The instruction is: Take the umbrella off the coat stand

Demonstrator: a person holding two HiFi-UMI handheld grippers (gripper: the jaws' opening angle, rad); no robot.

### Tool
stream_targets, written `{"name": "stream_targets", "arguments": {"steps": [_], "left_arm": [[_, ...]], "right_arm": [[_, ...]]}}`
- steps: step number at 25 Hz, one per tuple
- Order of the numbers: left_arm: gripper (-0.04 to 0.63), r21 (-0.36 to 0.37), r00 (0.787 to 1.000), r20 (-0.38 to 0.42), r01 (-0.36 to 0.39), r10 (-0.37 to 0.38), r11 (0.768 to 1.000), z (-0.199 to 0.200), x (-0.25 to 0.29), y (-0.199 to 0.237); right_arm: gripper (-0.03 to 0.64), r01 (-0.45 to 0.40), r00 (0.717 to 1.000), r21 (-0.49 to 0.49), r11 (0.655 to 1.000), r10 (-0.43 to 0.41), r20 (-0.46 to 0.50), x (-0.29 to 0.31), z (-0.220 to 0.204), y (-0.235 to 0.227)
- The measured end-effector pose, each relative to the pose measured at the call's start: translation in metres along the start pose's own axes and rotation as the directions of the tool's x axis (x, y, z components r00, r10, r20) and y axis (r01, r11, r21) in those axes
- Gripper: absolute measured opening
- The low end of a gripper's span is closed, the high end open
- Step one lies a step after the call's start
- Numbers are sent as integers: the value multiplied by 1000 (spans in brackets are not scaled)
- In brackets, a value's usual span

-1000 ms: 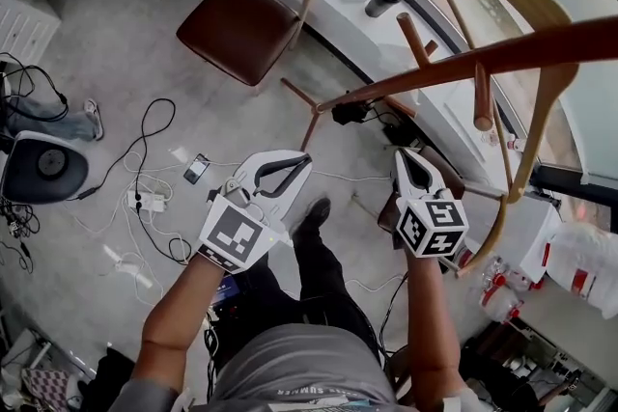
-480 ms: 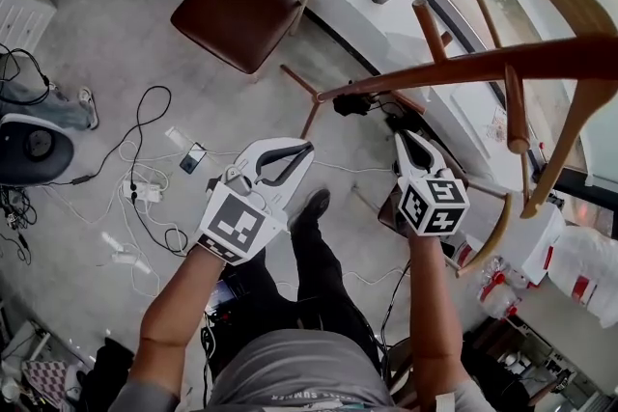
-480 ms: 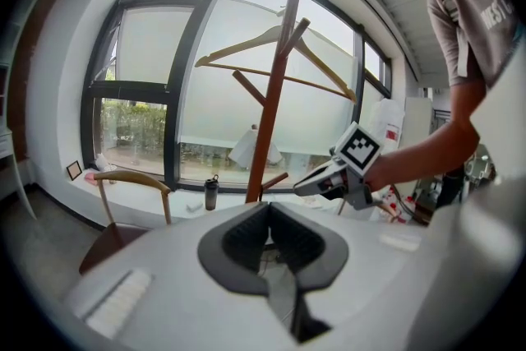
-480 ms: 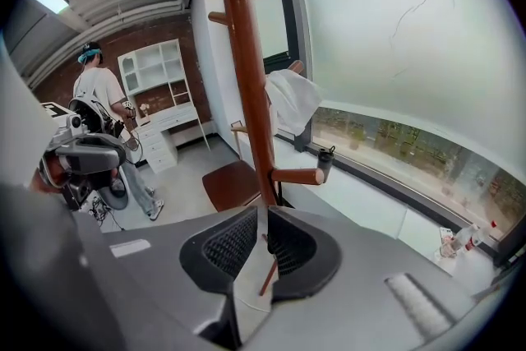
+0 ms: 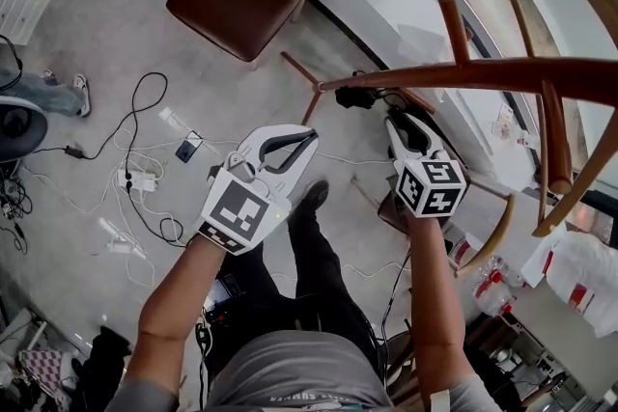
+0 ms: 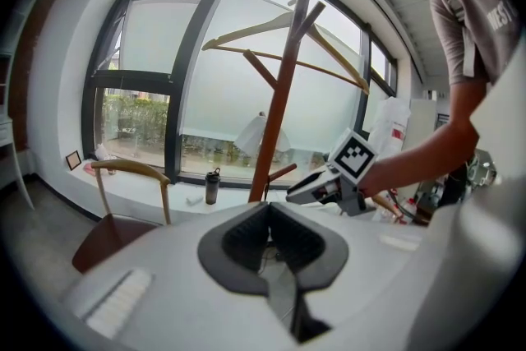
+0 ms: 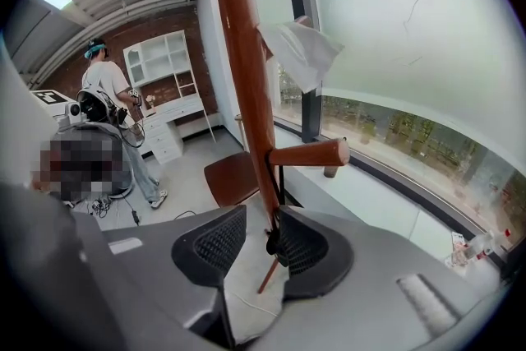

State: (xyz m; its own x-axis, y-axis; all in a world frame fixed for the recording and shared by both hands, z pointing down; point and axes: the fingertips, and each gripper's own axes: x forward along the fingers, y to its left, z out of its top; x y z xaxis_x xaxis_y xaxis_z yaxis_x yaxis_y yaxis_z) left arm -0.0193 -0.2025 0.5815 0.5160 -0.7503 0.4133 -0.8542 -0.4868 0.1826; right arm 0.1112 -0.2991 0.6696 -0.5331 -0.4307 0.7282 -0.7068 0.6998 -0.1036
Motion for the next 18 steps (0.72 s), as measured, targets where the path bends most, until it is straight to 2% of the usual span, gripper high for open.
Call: {"name": "stream_targets", "arguments": {"steps": [12,18], "left_arm": [[2,-42,999,-1,-39,39,998,-27,14,27],[3,-57,999,-13,-50,49,997,-48,21,32]], "right_arm": [[232,-26,999,-17,1000,25,-48,60,-28,-5],[259,-21,997,-40,999,18,-74,93,-46,-16]]}}
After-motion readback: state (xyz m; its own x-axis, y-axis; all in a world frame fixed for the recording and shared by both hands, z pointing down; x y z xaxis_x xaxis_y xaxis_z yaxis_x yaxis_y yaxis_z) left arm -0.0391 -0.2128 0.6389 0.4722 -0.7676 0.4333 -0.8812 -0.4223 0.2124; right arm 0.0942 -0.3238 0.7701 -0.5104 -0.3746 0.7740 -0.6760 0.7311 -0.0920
